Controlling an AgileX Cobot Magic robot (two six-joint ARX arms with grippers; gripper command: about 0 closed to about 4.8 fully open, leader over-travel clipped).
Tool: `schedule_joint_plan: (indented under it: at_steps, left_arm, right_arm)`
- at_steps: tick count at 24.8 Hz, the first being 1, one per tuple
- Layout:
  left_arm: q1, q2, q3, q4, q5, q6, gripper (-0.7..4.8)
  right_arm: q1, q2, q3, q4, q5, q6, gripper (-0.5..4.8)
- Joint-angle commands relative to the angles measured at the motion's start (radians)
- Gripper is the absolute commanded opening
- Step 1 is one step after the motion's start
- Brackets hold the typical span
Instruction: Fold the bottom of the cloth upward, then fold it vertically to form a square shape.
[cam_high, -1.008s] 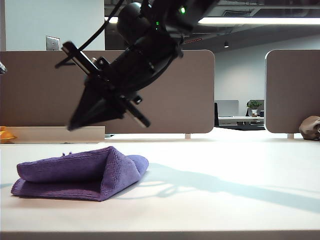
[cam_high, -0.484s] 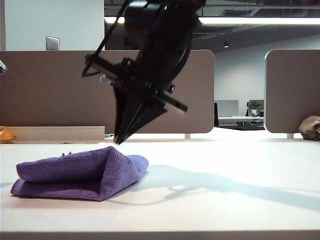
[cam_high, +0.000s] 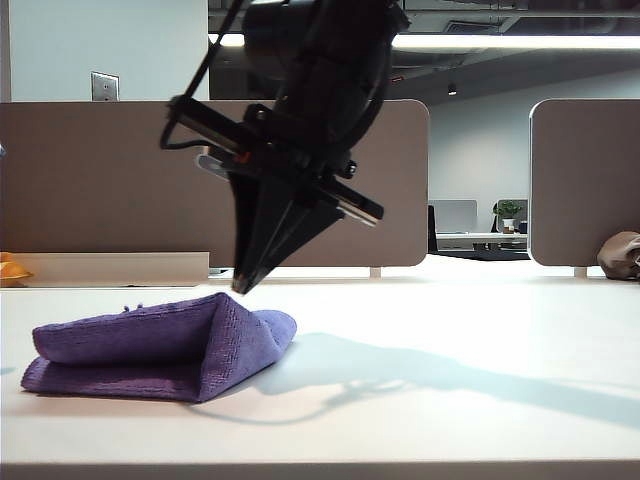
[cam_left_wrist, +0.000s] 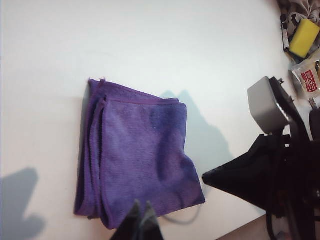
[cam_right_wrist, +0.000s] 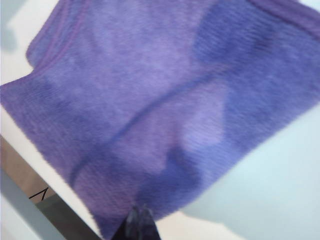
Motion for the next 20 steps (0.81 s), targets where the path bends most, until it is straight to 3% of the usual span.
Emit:
schedule_joint_plan:
  at_steps: [1,8,20]
  left_arm:
    - [0.001,-0.001,0.007,-0.002,0.001,0.012,-0.05]
    - [0.001,-0.001,0.007,-0.017,0.005,0.015,-0.05]
    - [0.001,-0.001,0.007,-0.04,0.013,0.015,-0.05]
  right_arm:
    - [0.03,0.01,0.004,0.012,0.0,0.0,0.13]
    - [0.071,0.034,-0.053,0.036,0.003,0.003,0.13]
    - [0.062,0.05,-0.072,0.198,-0.013,0.059,0.13]
